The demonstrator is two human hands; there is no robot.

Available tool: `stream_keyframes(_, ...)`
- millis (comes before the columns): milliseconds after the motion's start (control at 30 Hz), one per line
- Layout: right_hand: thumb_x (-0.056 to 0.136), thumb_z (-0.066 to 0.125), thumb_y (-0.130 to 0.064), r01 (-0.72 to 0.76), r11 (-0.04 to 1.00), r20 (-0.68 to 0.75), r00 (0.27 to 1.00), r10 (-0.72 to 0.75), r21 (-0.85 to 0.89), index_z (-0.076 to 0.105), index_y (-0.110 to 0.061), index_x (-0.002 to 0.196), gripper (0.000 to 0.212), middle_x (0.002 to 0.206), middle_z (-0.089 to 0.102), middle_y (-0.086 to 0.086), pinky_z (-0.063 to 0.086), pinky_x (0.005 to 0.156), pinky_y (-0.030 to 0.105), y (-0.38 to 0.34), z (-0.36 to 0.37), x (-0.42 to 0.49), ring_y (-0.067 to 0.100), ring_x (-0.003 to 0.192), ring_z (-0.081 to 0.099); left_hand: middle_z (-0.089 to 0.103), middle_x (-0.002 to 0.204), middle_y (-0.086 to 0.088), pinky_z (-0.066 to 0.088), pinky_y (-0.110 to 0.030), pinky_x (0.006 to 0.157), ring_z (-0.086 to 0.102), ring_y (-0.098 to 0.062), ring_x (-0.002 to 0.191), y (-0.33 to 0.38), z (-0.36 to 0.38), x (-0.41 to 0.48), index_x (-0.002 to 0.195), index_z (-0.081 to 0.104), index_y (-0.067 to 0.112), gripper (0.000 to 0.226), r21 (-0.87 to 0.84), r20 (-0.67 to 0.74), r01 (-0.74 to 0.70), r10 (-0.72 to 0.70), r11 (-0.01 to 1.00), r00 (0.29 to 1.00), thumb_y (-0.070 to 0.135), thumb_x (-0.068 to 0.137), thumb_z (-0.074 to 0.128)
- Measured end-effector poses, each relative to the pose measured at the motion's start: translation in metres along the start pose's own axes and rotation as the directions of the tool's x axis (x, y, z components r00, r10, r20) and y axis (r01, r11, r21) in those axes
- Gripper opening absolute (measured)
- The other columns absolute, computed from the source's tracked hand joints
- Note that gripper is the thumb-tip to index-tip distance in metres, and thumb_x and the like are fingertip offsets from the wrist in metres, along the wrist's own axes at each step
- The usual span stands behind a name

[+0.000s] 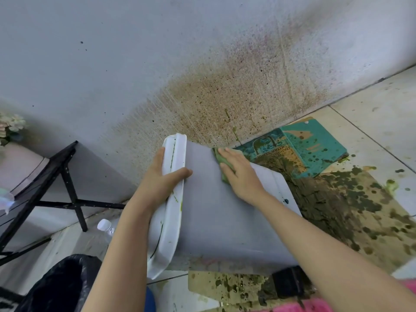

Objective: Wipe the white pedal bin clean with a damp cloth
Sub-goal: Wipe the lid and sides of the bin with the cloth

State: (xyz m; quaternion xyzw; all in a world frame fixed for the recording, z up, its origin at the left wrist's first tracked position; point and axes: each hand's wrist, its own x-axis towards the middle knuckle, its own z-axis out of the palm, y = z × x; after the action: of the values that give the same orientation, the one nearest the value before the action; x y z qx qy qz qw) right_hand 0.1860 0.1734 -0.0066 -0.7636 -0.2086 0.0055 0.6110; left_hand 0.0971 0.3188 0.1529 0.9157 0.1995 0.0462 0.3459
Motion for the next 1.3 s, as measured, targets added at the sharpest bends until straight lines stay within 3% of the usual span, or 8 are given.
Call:
stream_keyframes(200, 0.104, 0.043, -0.017, -0.345, 0.938, -0.120, 0.931, 0.346, 0.027, 0.041, -0.015, 0.148, 0.044, 0.154, 0.039, 0.004, 0.030, 0.117, 0.043, 0.084, -0.043, -0.042, 0.025, 0.141, 0.035, 0.059, 0.127, 0.011, 0.050, -0.035, 0.081, 0.062, -0.015, 0.107, 0.006, 0.003, 0.000, 0.144, 0.037, 0.048, 0.087, -0.009, 0.034, -0.018, 0.018, 1.000, 0.999, 0.048, 0.066, 0.072)
stream_keyframes(333, 0.103, 0.044, -0.013, -0.395, 0.913, -0.197, 0.892, 0.407, 0.101, 0.046, -0.014, 0.145, 0.043, 0.151, 0.043, 0.002, 0.035, 0.113, 0.047, 0.065, -0.035, -0.098, 0.027, 0.136, 0.041, 0.060, 0.128, 0.008, 0.052, -0.044, 0.093, 0.063, -0.020, 0.108, 0.007, 0.005, 0.004, 0.143, 0.038, 0.048, 0.088, 0.009, 0.030, -0.025, 0.024, 1.000, 0.999, 0.050, 0.063, 0.073)
stream_keyframes(433, 0.101, 0.045, -0.011, -0.324, 0.946, -0.266, 0.910, 0.319, 0.026, 0.049, -0.019, 0.143, 0.043, 0.148, 0.046, -0.004, 0.026, 0.119, 0.040, 0.018, -0.016, -0.135, 0.018, 0.140, 0.034, 0.061, 0.127, 0.008, 0.051, -0.050, 0.098, 0.063, -0.021, 0.108, 0.008, 0.007, 0.005, 0.141, 0.040, 0.049, 0.086, 0.017, 0.029, -0.029, 0.028, 0.999, 0.999, 0.052, 0.063, 0.074)
stream_keyframes(633, 0.103, 0.030, -0.035, 0.078, 0.997, -0.174, 0.982, -0.078, -0.008, 0.042, -0.030, 0.147, 0.045, 0.153, 0.039, -0.014, 0.014, 0.120, 0.029, -0.105, 0.035, -0.142, 0.008, 0.146, 0.021, 0.056, 0.139, 0.003, 0.048, -0.046, 0.102, 0.060, -0.023, 0.117, 0.010, 0.005, 0.002, 0.150, 0.034, 0.040, 0.096, 0.025, 0.036, -0.008, 0.007, 1.000, 0.999, 0.055, 0.063, 0.073)
stream_keyframes(833, 0.103, 0.036, -0.029, 0.096, 0.979, -0.271, 0.952, -0.143, -0.177, 0.042, -0.025, 0.147, 0.045, 0.155, 0.037, -0.012, 0.024, 0.118, 0.043, -0.048, 0.043, -0.192, 0.015, 0.147, 0.026, 0.056, 0.139, 0.007, 0.048, -0.043, 0.103, 0.059, -0.020, 0.120, -0.001, -0.002, -0.002, 0.150, 0.036, 0.041, 0.091, -0.031, 0.036, -0.001, 0.002, 1.000, 0.999, 0.049, 0.069, 0.076)
stream_keyframes(967, 0.102, 0.039, -0.028, -0.136, 0.982, -0.369, 0.926, 0.080, -0.128, 0.047, -0.021, 0.143, 0.042, 0.152, 0.041, -0.009, 0.027, 0.117, 0.049, 0.027, 0.018, -0.212, 0.018, 0.146, 0.030, 0.062, 0.129, 0.008, 0.051, -0.035, 0.084, 0.064, -0.018, 0.109, -0.012, -0.007, 0.000, 0.144, 0.042, 0.045, 0.077, -0.073, 0.037, 0.015, -0.012, 0.997, 0.999, 0.044, 0.076, 0.078)
stream_keyframes(1167, 0.102, 0.044, -0.019, -0.543, 0.834, -0.466, 0.716, 0.520, 0.095, 0.058, -0.018, 0.135, 0.036, 0.141, 0.056, -0.001, 0.032, 0.110, 0.045, 0.047, -0.015, -0.150, 0.024, 0.136, 0.038, 0.063, 0.125, 0.012, 0.052, -0.033, 0.081, 0.065, -0.015, 0.106, -0.007, -0.001, 0.002, 0.143, 0.043, 0.046, 0.070, -0.093, 0.025, 0.000, 0.003, 0.996, 1.000, 0.039, 0.082, 0.077)
stream_keyframes(1300, 0.102, 0.045, -0.021, -0.376, 0.927, -0.357, 0.868, 0.346, -0.016, 0.052, -0.022, 0.140, 0.039, 0.145, 0.051, -0.006, 0.028, 0.115, 0.040, -0.004, 0.001, -0.120, 0.019, 0.138, 0.035, 0.063, 0.125, 0.008, 0.050, -0.032, 0.080, 0.065, -0.017, 0.106, -0.002, 0.002, 0.003, 0.143, 0.044, 0.041, 0.068, -0.071, 0.030, -0.024, 0.026, 0.997, 0.999, 0.036, 0.084, 0.076)
